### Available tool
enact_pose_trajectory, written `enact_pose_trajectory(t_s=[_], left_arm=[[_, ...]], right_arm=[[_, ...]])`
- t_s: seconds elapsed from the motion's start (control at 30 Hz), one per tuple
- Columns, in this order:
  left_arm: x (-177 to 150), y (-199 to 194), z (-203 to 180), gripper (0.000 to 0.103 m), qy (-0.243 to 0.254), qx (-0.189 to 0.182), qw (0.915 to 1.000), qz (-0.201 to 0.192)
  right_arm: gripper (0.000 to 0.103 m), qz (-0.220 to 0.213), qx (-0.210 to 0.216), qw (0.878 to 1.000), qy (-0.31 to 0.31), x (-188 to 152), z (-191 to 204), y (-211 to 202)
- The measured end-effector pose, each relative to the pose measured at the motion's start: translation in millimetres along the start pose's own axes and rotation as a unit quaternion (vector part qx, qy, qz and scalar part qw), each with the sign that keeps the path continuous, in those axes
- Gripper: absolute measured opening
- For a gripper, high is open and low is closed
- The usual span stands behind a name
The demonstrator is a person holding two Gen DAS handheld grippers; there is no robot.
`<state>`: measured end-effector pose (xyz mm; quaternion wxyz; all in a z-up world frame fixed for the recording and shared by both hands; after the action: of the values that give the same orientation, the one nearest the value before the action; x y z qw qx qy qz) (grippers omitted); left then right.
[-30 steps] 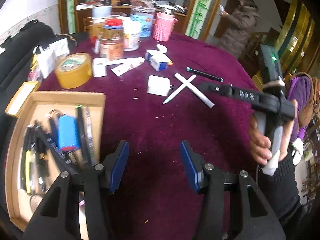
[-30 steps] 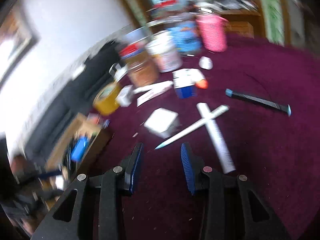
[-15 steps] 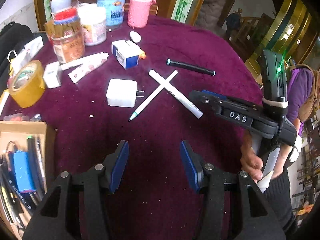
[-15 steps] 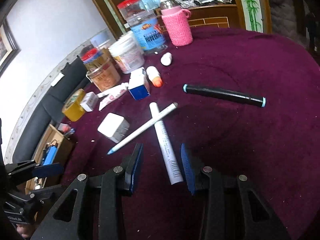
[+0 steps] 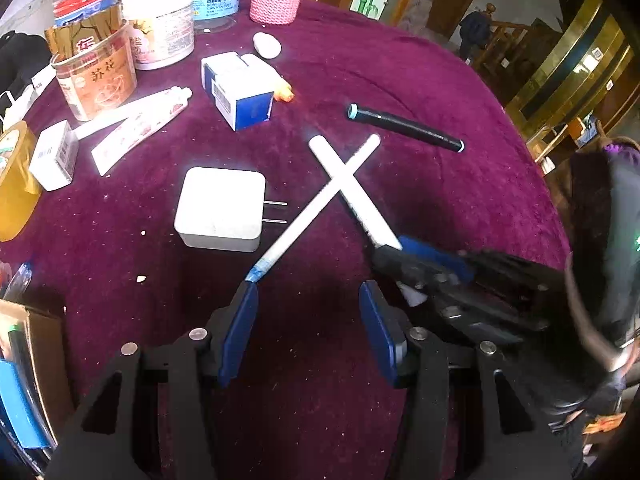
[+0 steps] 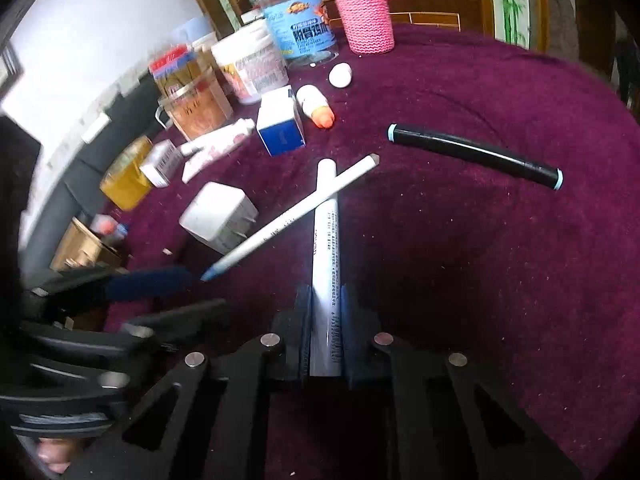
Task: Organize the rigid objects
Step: 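Move both tools to the crossed white items and grasp the white tube with the right tool, then grasp the white blue-tipped pen with the left tool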
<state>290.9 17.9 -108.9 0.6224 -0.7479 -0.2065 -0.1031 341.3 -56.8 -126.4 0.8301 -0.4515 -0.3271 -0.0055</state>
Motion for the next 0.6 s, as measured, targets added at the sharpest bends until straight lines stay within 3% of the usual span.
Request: enact_pose_trajectory(t_s=[0.13, 0.27, 0.47, 0.6], left_arm=[[2, 9, -3, 0.051, 0.004, 0.007, 1.0, 0.006], [6, 15, -5, 0.051, 0.009, 0.007, 0.9999, 0.008], [5, 12, 1, 0.048, -0.014, -0.019, 0.9996, 0.014], [4, 8, 6, 0.048, -0.015, -0.018, 0.9997, 0.011]], right_arm=[[0.013, -0.019, 0.042, 0.999, 0.028, 7, -7, -11], [0.013, 0.004, 0.03, 0.999, 0.031, 2, -13, 2], [0.012, 0.012, -0.014, 1.0, -0.021, -4, -3, 3], [0.012, 0.033, 0.0, 0.999, -0.019, -8, -6, 2]])
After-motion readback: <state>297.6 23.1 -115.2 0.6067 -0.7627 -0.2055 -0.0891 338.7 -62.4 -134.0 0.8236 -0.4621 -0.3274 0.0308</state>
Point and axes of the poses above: each gripper's, at about its wrist camera, not at the fingertips, and y roughly the way its jaws point, z to its left, x to its top, the point moved 8 cm from there along y, roughly the way its jaws point
